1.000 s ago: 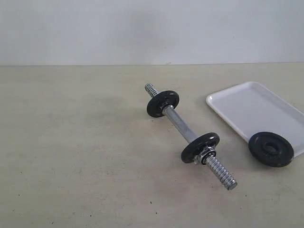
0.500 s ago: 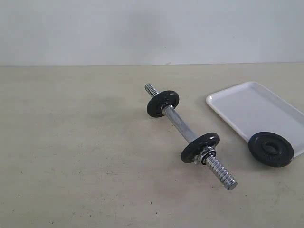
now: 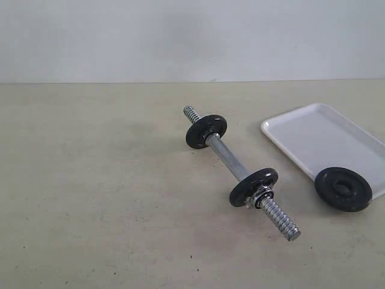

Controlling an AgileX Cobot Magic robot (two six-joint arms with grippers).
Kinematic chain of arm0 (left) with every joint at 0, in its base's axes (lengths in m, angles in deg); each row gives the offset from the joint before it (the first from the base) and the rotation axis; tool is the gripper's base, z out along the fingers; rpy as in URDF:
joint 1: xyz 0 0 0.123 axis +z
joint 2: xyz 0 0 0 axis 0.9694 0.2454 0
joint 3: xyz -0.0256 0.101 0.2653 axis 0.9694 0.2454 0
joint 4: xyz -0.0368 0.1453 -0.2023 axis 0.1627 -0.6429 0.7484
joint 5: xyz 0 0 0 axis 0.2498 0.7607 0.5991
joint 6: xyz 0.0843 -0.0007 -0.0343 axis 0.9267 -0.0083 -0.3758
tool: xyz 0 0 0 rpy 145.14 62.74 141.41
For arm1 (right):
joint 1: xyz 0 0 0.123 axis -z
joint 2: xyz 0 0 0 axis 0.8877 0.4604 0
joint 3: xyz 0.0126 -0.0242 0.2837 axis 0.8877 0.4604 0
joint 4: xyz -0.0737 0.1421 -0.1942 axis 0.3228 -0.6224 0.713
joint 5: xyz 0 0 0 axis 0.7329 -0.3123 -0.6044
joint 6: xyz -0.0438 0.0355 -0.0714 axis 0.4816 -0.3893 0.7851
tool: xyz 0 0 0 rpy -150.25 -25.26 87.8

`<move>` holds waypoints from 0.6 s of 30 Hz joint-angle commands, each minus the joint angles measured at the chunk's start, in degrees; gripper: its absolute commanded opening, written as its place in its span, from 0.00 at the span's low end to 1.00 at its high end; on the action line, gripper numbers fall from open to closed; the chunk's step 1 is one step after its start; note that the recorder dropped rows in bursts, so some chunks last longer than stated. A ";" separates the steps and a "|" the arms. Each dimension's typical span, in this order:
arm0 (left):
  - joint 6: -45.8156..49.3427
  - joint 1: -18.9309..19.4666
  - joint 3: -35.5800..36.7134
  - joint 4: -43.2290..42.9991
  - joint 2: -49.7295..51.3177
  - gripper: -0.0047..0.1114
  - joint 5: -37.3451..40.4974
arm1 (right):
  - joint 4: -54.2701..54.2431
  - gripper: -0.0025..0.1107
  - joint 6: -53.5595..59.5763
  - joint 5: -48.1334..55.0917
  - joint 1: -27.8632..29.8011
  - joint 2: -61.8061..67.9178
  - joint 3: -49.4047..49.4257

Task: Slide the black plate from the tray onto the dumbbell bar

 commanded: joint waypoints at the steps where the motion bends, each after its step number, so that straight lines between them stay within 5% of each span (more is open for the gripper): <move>1: 0.13 -0.30 0.13 -0.24 -0.20 0.08 -6.59 | -0.04 0.02 0.00 -10.20 0.30 -0.31 -0.02; 7: -3.27 -0.30 0.13 -0.10 -0.20 0.08 -24.60 | -0.04 0.02 -6.95 -35.49 0.30 -0.31 -0.02; 10: -17.32 -0.30 0.13 -0.10 -0.20 0.08 -39.38 | -0.04 0.02 -17.95 -48.19 0.30 -0.31 -0.02; 14: -34.55 -0.30 0.13 -0.24 -0.20 0.08 -47.06 | -0.54 0.02 -19.25 -59.07 0.30 -0.31 -0.02; 18: -34.06 -0.30 0.13 -0.47 -0.20 0.08 -53.94 | -1.52 0.02 -19.37 -70.99 0.30 -0.31 -0.02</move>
